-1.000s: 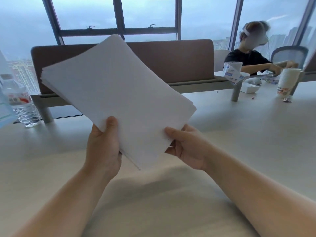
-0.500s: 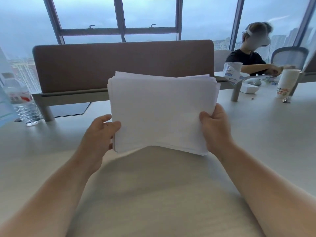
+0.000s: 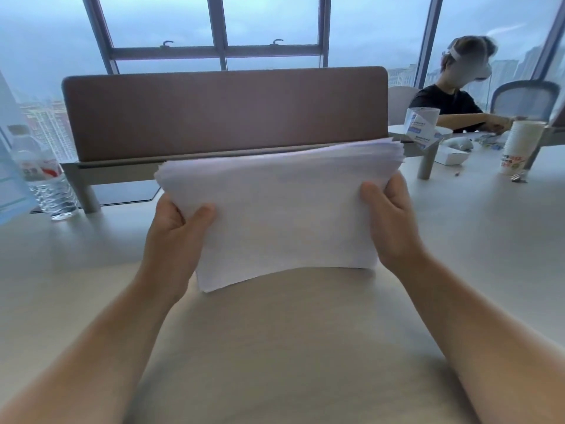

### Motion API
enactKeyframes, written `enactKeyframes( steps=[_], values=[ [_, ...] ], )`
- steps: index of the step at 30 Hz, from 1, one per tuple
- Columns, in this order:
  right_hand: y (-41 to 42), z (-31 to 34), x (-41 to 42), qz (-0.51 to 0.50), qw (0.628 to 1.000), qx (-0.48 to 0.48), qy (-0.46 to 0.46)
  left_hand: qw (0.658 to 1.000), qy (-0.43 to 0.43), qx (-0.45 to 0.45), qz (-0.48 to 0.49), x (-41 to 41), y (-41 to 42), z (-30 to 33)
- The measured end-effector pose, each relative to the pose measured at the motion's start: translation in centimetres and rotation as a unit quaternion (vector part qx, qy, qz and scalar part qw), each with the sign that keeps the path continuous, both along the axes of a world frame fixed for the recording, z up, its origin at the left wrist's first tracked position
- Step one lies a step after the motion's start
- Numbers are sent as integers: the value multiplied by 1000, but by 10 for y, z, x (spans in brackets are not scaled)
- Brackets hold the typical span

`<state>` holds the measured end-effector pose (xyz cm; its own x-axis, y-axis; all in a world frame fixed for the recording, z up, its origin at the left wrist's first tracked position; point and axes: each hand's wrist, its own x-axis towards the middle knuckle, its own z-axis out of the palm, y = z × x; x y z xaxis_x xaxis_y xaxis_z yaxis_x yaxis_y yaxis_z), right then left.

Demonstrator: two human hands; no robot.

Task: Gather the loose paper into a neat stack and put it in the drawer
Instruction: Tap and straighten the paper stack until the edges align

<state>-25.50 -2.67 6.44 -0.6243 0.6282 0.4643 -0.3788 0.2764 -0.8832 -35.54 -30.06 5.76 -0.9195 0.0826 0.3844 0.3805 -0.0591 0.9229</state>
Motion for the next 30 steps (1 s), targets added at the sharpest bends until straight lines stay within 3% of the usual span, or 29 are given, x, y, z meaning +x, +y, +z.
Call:
enactKeyframes(
  steps=[4,9,13,16,20,25,30],
  values=[
    [-2,-11,-5,3,1000,8,-29,998,8,-45,42,4,2,0],
    [-1,-4,-1,-35,998,54,-26,990,83,-65,97,8,2,3],
    [-4,4,1,-41,996,76,16,993,101,-25,57,15,5,10],
    [2,10,1,-50,996,66,33,997,68,27,-1,12,6,11],
    [13,3,-5,17,998,-38,36,995,-6,97,-15,2,2,9],
    [10,-22,-14,45,996,-19,-69,998,-46,-4,-44,-2,-2,-6],
    [6,-13,-12,22,999,11,-28,1000,14,1,3,3,1,0]
  ],
)
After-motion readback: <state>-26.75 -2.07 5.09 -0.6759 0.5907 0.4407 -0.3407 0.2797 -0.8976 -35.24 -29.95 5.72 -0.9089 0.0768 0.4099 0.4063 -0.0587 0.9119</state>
